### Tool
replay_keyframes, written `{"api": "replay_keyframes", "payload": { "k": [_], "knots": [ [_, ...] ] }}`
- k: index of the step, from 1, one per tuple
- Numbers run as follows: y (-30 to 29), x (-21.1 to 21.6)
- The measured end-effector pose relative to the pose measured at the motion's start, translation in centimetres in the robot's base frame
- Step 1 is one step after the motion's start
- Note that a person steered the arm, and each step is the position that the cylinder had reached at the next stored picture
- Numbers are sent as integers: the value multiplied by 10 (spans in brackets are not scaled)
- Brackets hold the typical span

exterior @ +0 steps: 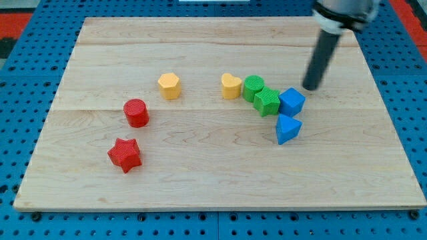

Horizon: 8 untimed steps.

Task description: Slide the yellow hexagon to the right of the red circle

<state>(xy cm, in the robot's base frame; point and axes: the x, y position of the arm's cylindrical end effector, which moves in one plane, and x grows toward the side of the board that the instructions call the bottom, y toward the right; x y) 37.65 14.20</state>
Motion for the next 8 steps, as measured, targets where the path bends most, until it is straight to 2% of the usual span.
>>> {"api": "replay_keyframes", "payload": {
  "k": [1,2,5,6,7,8],
  "knots": [
    [-100,-8],
    [-108,-1],
    [-213,-14],
    [-255,13],
    [-248,37],
    [-257,37]
  ]
}}
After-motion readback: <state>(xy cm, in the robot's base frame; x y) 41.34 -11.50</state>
